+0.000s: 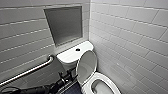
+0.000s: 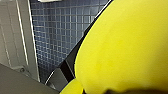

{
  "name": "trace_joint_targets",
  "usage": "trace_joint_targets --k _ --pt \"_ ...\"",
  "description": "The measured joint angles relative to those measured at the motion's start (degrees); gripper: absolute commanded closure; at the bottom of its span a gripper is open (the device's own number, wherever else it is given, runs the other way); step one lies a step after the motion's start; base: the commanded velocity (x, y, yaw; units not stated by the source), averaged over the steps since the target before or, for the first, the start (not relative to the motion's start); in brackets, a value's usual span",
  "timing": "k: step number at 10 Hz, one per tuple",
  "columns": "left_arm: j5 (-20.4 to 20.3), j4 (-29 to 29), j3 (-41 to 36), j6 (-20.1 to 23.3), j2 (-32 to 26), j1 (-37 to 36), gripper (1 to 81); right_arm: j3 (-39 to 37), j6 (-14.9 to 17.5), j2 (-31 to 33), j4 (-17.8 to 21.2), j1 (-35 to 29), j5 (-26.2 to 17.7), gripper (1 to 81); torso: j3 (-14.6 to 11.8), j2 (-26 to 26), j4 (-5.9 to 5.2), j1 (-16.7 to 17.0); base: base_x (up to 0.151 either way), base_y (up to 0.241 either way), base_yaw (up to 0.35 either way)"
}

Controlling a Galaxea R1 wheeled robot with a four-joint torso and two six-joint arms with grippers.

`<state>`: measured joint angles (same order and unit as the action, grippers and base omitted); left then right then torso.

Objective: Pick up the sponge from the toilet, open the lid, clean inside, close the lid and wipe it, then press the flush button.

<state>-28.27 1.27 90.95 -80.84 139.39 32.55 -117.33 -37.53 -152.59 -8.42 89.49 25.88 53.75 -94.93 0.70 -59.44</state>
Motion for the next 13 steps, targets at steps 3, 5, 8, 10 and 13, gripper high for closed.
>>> trace_joint_targets --k 3,5,8,10,13 --pt "1.1 -2.3 -2.0 0.2 -3.8 0.4 1.0 0.1 0.0 0.0 0.0 -0.5 0.1 81.1 0.0 0.0 0.0 0.0 0.0 0.0 0.0" --pt "5.2 -13.4 -4.8 0.3 -7.7 2.0 1.0 0.1 0.0 0.5 -0.2 -0.6 0.0 81.1 0.0 0.0 0.0 0.0 0.0 0.0 0.0" --pt "14.5 -33.4 -11.8 0.4 -11.7 5.9 1.0 0.1 0.1 1.6 -1.3 -0.7 0.0 81.1 0.0 0.0 0.0 0.0 0.0 0.0 0.0" --pt "24.1 -45.7 -14.7 0.4 -12.8 9.2 1.0 0.2 0.2 1.9 -2.2 -0.7 0.0 81.1 0.0 0.0 0.0 0.0 0.0 0.0 0.0" --pt "37.4 -56.7 -22.9 0.7 -14.1 13.3 1.0 0.2 0.2 2.2 -5.0 -0.7 0.0 81.1 0.0 0.0 0.0 0.0 0.0 0.0 0.0"
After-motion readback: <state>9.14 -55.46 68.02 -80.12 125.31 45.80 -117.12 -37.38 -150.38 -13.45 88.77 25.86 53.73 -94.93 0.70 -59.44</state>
